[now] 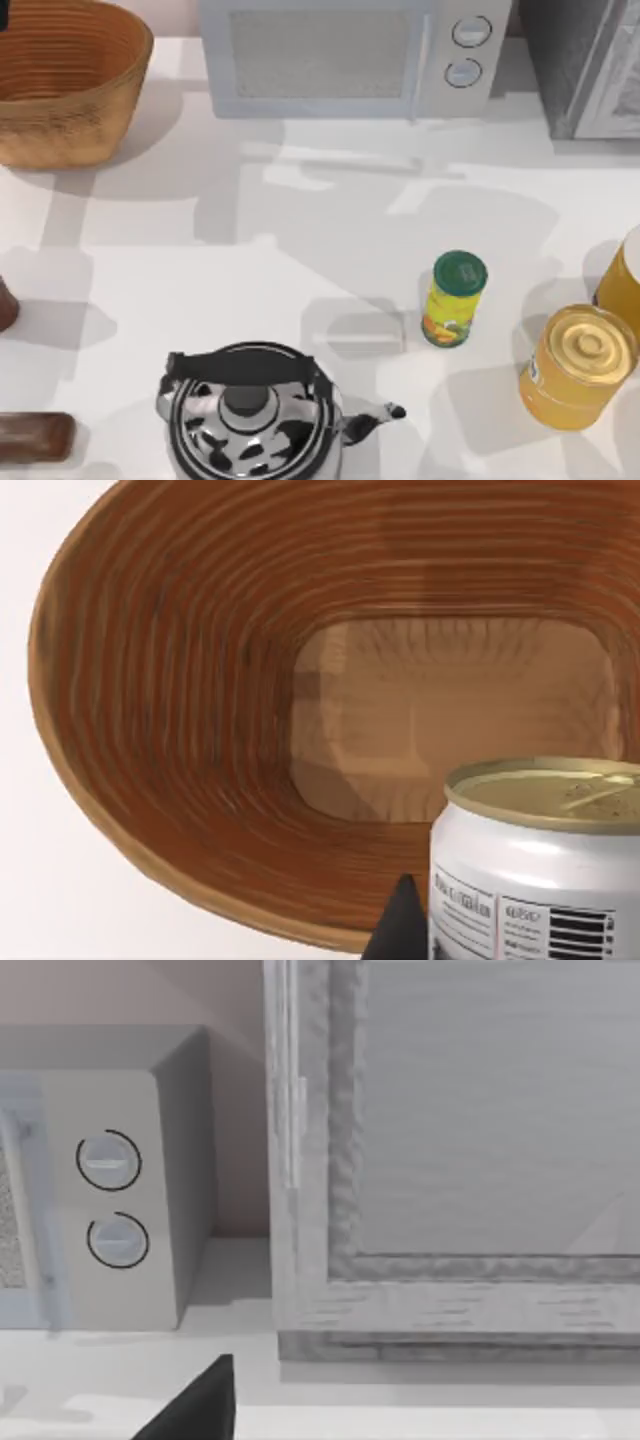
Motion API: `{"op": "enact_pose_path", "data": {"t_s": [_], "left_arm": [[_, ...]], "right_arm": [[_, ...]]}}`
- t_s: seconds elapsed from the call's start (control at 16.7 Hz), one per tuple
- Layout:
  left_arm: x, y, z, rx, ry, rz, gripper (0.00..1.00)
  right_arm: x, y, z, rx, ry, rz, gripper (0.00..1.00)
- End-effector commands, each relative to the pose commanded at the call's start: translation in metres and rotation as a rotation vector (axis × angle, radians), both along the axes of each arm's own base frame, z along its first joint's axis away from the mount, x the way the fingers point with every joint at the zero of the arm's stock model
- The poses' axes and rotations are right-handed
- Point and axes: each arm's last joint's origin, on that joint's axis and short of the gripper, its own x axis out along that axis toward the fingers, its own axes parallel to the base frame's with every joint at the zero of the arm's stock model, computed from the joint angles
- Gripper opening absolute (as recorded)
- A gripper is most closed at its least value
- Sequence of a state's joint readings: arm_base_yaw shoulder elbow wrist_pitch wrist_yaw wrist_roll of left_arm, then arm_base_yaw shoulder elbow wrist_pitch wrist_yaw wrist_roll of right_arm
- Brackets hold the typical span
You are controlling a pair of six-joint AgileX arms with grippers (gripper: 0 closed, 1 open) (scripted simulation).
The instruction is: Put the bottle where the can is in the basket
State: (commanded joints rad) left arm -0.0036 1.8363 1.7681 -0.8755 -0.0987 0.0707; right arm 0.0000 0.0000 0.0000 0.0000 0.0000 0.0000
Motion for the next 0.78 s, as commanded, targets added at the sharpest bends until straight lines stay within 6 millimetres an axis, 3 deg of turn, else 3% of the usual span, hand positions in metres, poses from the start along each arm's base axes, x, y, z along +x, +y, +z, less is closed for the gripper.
{"op": "enact_pose_path", "data": {"t_s": [0.12, 0.3, 0.54, 0.78], "left_arm": [[-0.058, -0.002, 0.019, 0.01, -0.117, 0.012, 0.0], [-0.148, -0.004, 0.015, 0.007, -0.295, 0.023, 0.0], [-0.24, -0.005, -0.034, -0.023, -0.54, 0.017, 0.0], [-0.285, -0.006, -0.098, -0.064, -0.762, -0.012, 0.0]], "right_arm": [[0.0, 0.0, 0.0, 0.0, 0.0, 0.0, 1.0], [0.0, 0.0, 0.0, 0.0, 0.0, 0.0, 1.0], [0.0, 0.0, 0.0, 0.0, 0.0, 0.0, 1.0], [0.0, 0.0, 0.0, 0.0, 0.0, 0.0, 1.0]]}}
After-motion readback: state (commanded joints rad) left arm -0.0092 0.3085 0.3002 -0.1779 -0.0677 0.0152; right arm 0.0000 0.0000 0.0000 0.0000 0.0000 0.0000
